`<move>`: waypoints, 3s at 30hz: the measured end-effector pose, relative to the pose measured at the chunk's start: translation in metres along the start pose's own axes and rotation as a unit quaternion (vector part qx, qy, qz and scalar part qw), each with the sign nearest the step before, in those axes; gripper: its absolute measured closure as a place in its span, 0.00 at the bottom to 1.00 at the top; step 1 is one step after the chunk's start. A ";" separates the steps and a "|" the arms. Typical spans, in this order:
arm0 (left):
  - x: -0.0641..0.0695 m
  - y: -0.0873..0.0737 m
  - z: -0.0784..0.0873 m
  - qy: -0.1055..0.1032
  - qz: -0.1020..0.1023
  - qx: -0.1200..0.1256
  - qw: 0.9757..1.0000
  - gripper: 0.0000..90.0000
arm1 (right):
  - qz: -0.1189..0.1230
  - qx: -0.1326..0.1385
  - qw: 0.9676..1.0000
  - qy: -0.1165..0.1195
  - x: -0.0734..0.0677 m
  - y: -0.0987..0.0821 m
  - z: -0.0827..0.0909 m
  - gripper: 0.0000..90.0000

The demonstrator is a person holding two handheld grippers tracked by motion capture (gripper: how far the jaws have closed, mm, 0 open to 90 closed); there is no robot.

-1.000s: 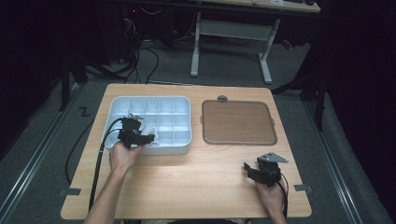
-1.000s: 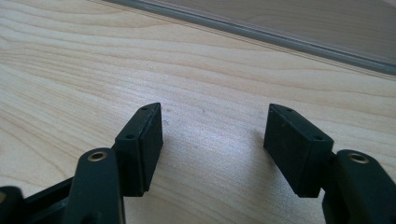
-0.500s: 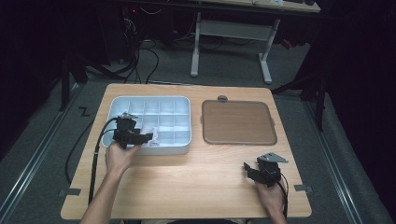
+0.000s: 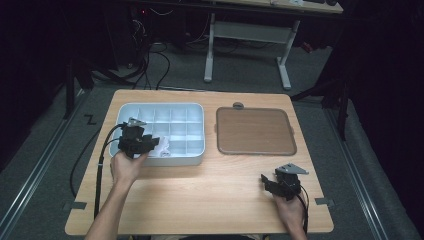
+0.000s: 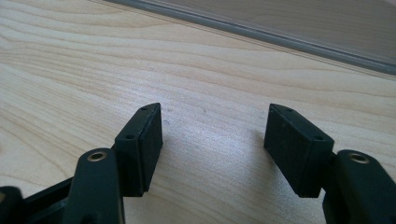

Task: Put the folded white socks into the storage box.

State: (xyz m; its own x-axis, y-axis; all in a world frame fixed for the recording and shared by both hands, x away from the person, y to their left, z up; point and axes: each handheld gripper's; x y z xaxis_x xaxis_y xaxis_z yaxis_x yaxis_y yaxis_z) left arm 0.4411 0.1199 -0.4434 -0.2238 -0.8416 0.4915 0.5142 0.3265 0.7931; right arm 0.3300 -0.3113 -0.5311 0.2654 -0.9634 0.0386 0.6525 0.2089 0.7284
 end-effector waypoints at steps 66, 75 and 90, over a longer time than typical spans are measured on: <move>-0.008 -0.020 -0.031 0.048 -0.005 -0.076 0.996 0.92 | 0.001 -0.001 1.000 0.000 0.000 0.000 0.000 0.42; -0.009 -0.019 -0.033 0.048 -0.009 -0.091 0.995 0.92 | 0.001 -0.001 1.000 0.000 0.000 0.000 0.000 0.41; -0.013 -0.022 -0.043 0.059 -0.010 -0.128 0.990 0.93 | 0.001 -0.001 1.000 0.000 0.000 0.000 0.000 0.41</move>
State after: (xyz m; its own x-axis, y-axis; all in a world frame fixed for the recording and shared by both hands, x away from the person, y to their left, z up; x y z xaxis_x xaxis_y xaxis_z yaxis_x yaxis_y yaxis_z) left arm 0.4683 0.1050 -0.4824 -0.1459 -0.8960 0.4194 0.7070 0.2021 0.6778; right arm 0.3299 -0.3111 -0.5312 0.2661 -0.9631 0.0403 0.6529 0.2108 0.7275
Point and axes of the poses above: each handheld gripper's, and its own axes: z roughly backward along the jaws, y roughly out of its top, x roughly to its right, and after that the axes turned 2 degrees about -y, right-handed
